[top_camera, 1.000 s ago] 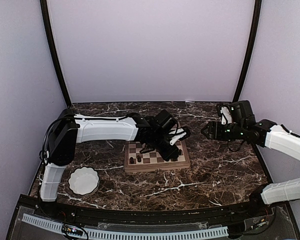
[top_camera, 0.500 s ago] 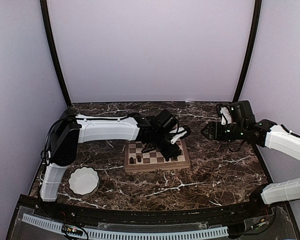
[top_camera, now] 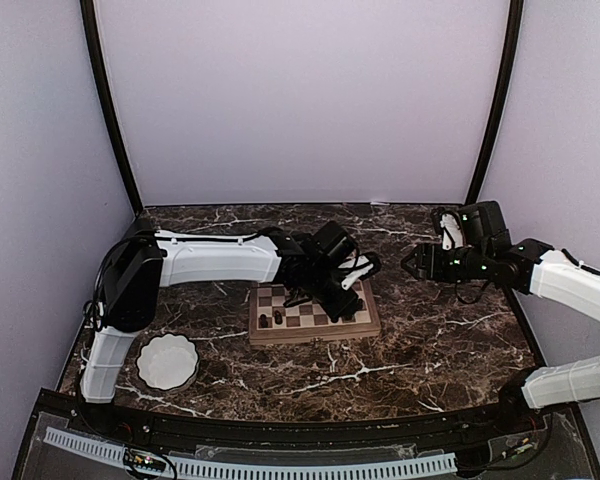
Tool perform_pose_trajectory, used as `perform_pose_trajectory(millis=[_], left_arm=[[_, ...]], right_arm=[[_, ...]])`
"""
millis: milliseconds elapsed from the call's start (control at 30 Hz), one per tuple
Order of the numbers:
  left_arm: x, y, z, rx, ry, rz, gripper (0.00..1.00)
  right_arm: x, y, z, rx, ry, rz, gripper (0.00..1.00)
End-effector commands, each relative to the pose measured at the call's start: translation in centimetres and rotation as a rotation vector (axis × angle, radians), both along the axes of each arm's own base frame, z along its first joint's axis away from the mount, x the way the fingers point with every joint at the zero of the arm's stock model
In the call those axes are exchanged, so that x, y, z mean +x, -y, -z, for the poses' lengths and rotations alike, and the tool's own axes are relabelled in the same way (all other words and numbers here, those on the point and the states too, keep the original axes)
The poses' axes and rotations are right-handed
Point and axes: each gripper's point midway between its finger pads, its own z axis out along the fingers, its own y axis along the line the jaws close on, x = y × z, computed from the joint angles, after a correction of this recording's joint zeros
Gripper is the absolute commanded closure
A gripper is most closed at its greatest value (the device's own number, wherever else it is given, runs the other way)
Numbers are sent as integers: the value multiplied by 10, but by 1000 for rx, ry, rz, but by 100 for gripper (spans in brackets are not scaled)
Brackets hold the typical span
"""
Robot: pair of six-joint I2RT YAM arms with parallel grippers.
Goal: Set up the chess pieces on the board
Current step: Place the knight at b8, then pick up the knight from b8.
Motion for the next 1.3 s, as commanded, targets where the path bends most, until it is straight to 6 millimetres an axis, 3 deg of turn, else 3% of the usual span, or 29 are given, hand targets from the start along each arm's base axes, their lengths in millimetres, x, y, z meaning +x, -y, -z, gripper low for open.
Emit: perform_pose_trajectory(millis=[0, 500, 633, 767, 933, 1100, 1133, 1167, 1200, 1267], left_arm=[[-2, 2, -6, -1, 1, -1, 81], [-6, 6, -13, -23, -14, 19, 74], [-10, 7, -34, -58, -7, 38, 72], [-5, 5, -78, -119, 68, 39, 71], [6, -20, -122, -177, 91, -42, 67], [6, -54, -133, -223, 40, -113, 66], [3, -62, -121, -214, -4, -143, 66], [7, -69, -127, -248, -23, -160, 66], [7, -77, -113, -243, -76, -200, 66], [10, -91, -106, -272, -141, -255, 66]], right_arm=[[5, -2, -12, 16, 33, -7, 29], [5, -4, -10, 16, 29, -17, 29], [6, -4, -12, 12, 36, -21, 29], [5, -6, -15, -3, 57, -51, 30], [-5, -28, -23, 3, 103, -246, 41], [-29, -61, -4, -34, 64, -480, 56], [-34, -68, 3, -60, 50, -526, 58], [-40, -74, 11, -90, 32, -568, 59], [-44, -81, 20, -125, 16, -613, 60], [-51, -92, 37, -198, -13, -683, 62]])
